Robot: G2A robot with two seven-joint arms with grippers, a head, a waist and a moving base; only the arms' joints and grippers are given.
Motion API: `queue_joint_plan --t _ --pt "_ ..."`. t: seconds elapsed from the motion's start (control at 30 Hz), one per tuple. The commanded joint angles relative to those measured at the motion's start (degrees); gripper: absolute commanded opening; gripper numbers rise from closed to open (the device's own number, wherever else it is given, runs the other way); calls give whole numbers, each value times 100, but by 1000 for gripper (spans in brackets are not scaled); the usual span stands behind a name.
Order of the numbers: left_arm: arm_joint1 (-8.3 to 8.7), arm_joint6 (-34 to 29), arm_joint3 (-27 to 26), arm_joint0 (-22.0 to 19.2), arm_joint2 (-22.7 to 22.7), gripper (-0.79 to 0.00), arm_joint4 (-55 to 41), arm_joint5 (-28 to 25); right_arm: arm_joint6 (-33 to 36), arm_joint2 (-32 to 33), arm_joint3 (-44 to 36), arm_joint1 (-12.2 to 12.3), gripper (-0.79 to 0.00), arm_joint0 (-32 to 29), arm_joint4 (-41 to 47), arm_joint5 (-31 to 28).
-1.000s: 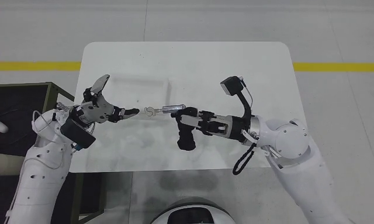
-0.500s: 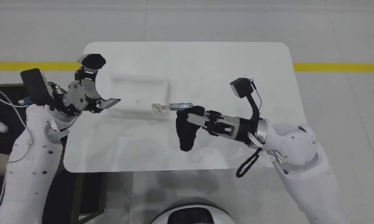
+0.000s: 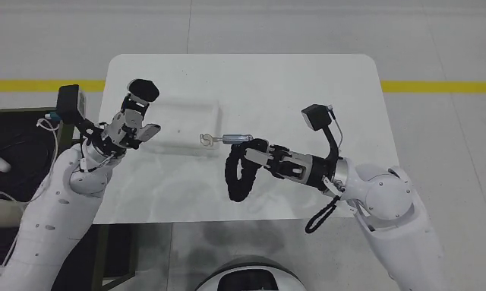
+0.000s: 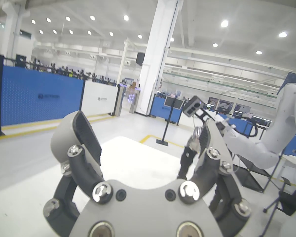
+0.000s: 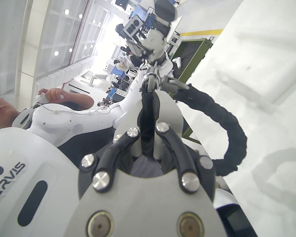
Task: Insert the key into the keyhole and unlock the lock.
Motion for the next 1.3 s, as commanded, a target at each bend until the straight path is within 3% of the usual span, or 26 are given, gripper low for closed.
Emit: queue_joint_plan --t 0.0,0.1,0.17,0.27,0.37,0.47,0.67,0.83,0.9,0.93,1.07,1.2,1.23,1.27 --pt "131 -2633 -187 -94 202 0 -4178 597 31 39 -25 8 -785 6 -1 1" --pt "306 -4933 -357 -266 -36 0 -7083 1887 52 101 -62 16 -785 4 27 3" --pt "379 -6174 -243 -319 -343 0 -8260 2743 59 124 -78 19 -785 1 43 -7" --pt "410 -7347 -211 -267 -529 0 -9182 3664 95 111 -79 22 -785 24 21 -19" --pt "396 -7985 -265 -170 -585 0 -9746 4210 135 49 -54 18 -785 72 20 -11" --pt "369 -8373 -380 -69 -561 -74 -9859 4446 161 -45 -10 11 -785 121 45 -8" --pt "308 -8634 -667 225 -331 -160 -8818 3975 220 -291 121 -9 -785 220 86 44" --pt "259 -8711 -676 292 -281 -249 -8609 3881 198 -424 159 -20 -785 276 62 53" --pt "239 -8730 -672 290 -283 -394 -8625 3897 200 -440 162 -19 -785 284 61 58" --pt "232 -8743 -670 289 -287 -431 -8598 3896 202 -445 164 -18 -785 285 60 69" --pt "197 -8772 -679 295 -290 -545 -8539 3904 216 -463 148 -14 -785 286 58 88" --pt "172 -8864 -689 291 -280 -560 -8451 4032 207 -483 146 -10 -785 285 10 131" --pt "164 -8878 -692 289 -283 -668 -8445 4045 203 -487 143 -9 -785 286 7 134" --pt "158 -8898 -700 288 -285 -702 -8425 4053 202 -488 142 -7 -785 286 -2 141"
